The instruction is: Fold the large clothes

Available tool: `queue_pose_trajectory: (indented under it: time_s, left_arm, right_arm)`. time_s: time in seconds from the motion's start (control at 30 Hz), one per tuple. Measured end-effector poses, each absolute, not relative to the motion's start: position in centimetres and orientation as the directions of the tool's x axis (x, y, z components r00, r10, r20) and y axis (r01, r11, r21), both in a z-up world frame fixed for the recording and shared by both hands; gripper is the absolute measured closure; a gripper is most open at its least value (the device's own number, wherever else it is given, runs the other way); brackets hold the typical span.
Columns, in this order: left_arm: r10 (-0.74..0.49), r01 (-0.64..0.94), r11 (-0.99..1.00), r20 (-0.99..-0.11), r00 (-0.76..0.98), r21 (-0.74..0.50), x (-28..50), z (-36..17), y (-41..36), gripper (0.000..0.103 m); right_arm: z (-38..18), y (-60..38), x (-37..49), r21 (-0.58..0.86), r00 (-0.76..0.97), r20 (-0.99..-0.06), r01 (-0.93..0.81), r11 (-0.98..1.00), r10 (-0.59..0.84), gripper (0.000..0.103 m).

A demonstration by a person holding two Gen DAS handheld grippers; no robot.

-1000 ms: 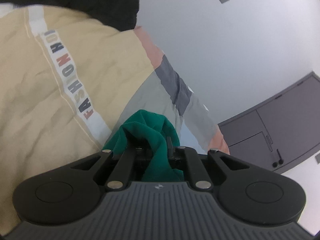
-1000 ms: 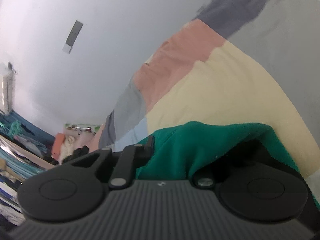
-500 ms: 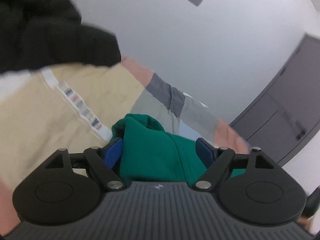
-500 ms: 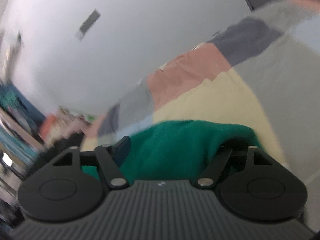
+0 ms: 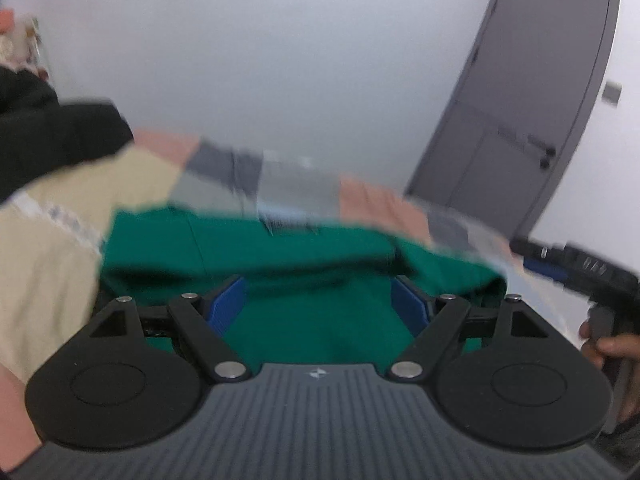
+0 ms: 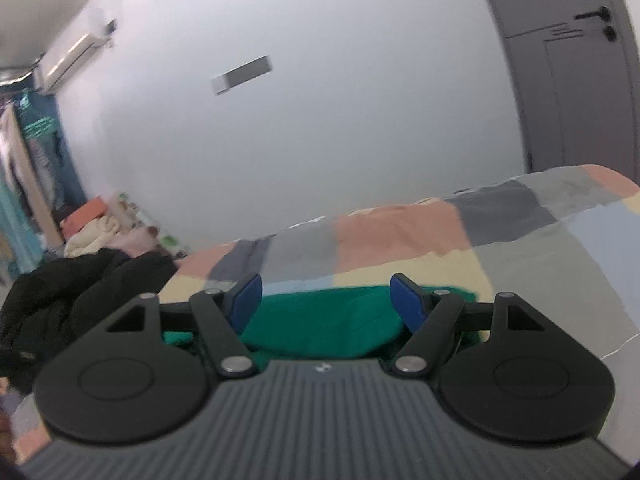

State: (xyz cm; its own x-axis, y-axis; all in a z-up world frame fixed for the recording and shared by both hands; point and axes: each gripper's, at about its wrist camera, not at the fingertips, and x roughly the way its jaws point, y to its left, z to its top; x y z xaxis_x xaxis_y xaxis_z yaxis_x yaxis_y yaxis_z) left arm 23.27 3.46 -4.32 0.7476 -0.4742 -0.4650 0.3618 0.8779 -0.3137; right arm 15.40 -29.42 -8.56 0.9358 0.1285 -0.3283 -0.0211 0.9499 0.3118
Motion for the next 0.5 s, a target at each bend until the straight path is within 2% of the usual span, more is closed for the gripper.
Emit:
queue_pose_trajectory:
  time_s: [0.13, 0.23, 0.3, 0.4, 0.5]
  left_arm:
    - [-0.420, 0.323, 0.908, -0.568, 0.708, -0.267, 24.5, -7.2, 2.5, 0.020]
    - [-0.391, 0.302, 0.921, -0.568, 0.724, -0.248, 25.3, -8.3, 2.9, 0.020]
    - [-0.355, 0.268, 0.935, -0.573, 0.739, -0.233, 26.1, -8.5, 2.9, 0.020]
    - [-0.327, 0.231, 0.944, -0.585, 0.742, -0.234, 27.5, -8.9, 3.8, 0.020]
    - [-0.321, 0.217, 0.946, -0.586, 0.744, -0.242, 29.4, -9.5, 4.5, 0.019]
  right_arm:
    - [-9.7, -26.9, 15.3, 0.288, 0.900, -0.389, -0.085, 0.954, 0.197, 0.030]
    - [-11.2, -25.3, 15.8, 0.276, 0.859, -0.460, -0.104, 0.955, 0.227, 0.031]
    - [-12.3, -24.6, 17.0, 0.258, 0.832, -0.510, -0.096, 0.961, 0.220, 0.040]
    - [-13.8, -24.9, 20.4, 0.281, 0.789, -0.581, -0.037, 0.959, 0.201, 0.049]
    - [-14.7, -24.7, 23.0, 0.278, 0.789, -0.584, -0.023, 0.960, 0.189, 0.049]
